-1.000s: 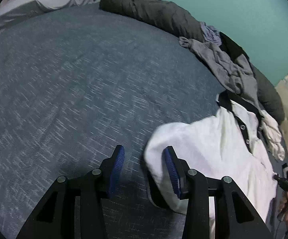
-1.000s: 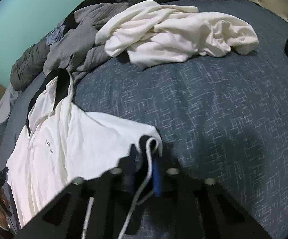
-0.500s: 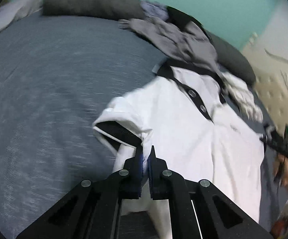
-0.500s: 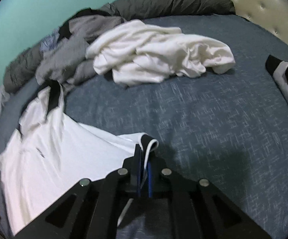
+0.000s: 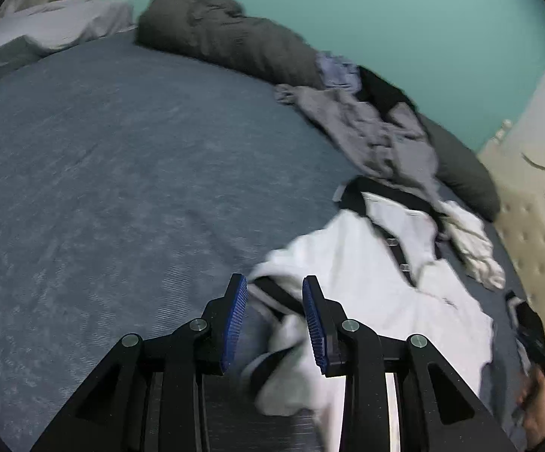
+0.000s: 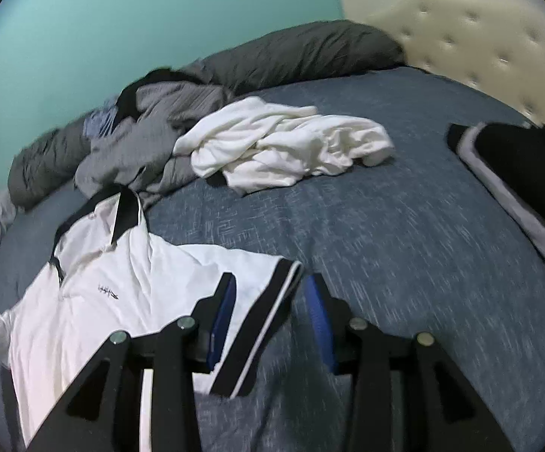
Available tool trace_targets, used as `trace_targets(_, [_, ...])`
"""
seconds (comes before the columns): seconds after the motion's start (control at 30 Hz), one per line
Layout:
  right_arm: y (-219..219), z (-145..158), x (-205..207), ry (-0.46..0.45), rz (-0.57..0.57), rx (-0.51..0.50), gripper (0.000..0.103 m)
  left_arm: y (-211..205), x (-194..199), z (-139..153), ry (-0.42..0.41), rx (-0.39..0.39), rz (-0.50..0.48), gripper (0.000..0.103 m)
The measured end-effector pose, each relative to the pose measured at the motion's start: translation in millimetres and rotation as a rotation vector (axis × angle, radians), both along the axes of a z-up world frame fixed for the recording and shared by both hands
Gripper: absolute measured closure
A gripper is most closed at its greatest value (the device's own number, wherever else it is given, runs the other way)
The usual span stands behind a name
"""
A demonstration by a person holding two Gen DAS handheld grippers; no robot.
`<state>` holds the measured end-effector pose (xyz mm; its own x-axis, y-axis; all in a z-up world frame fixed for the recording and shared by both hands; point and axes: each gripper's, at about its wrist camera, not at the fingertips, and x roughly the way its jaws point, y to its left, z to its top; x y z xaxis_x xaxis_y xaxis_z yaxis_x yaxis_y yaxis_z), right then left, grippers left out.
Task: Fold clothes
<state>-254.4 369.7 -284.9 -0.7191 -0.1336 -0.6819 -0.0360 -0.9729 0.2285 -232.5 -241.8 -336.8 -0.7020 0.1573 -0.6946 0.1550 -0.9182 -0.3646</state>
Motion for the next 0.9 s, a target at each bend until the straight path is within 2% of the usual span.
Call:
trace_targets(0.1, [4.0, 1.9, 18.2, 0.015, -0.035, -0.052, 0.063, -1.8, -2.2, -14.3, -0.053, -0.053, 0.004, 0.069])
trace_targets(0.2, [-1.5, -3.4, 35.6, 0.019, -0.024, -0.137, 0.063, 3.2, -8.8, -30.1, -0.098, -0.074, -0.013, 0.070])
trace_targets(0.33, [-17.2, -12.1, 50.5, 0.040, 0.016, -0.230, 0.063, 14.2, -17.8, -40.8, -0.110, -0.046, -0.045, 0.070])
trace_targets(0.57, [-50.8, -19.2, 46.6, 0.070, 0.147, -0.258, 0.063, 23.8, -28.3, -37.4, -0.087, -0.089, -0.045, 0.069])
trace_targets(0.67, [-62.5, -21.2, 41.3, 0.076, 0.193, -0.252, 0.063, 30.5, -30.8, -34.2, -0.065, -0.131, -0.063, 0.070])
trace_targets(0.8, [-69.9, -26.7, 35.3, 0.073, 0.224, -0.241, 0.063, 36.9, -36.2, -32.8, -0.053, -0.138, -0.087, 0.088])
trace_targets(0.83, [-70.3, -28.7, 34.3, 0.072, 0.225, -0.236, 0.063, 39.0, -36.3, -32.0, -0.050, -0.143, -0.091, 0.099])
trace_targets(0.9, [-68.8, -32.0, 33.2, 0.068, 0.215, -0.229, 0.063, 43.3, -36.7, -30.3, -0.043, -0.152, -0.100, 0.101])
